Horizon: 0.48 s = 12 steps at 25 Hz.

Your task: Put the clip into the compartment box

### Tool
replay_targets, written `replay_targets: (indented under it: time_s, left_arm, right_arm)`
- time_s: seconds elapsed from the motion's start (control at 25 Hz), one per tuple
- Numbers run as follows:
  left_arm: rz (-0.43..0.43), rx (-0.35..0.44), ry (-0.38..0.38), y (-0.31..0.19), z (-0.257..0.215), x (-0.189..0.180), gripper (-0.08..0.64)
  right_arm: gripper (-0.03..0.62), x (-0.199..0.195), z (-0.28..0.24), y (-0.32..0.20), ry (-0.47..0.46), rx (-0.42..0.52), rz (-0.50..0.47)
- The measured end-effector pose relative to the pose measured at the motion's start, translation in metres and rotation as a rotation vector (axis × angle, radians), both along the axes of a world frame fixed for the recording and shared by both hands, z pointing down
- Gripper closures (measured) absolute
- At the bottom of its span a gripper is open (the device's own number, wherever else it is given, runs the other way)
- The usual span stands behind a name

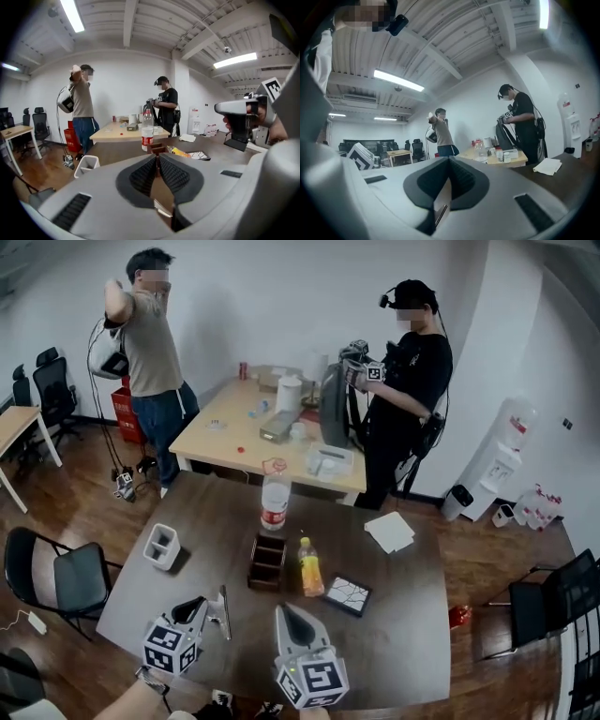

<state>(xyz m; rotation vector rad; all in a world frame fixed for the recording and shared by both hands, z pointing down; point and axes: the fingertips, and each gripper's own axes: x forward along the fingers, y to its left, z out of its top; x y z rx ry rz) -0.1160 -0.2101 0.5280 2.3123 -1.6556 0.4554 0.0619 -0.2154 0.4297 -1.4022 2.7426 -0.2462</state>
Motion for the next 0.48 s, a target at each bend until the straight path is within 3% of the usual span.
replay_targets:
  time_s: [0.2, 0.48]
  left_arm:
    - [-0.058, -0.103, 0.062, -0.007, 0.056, -0.025, 0.503]
    - [-0.107, -0.345, 0.123, -0.015, 0.138, -0.033, 0.442]
  right_arm:
    - [0.6, -0.016, 0.029, -0.015, 0.014, -0.06, -0.022]
    - [0.6, -0.026, 0.068, -0.036, 0.029, -0.142, -0.029]
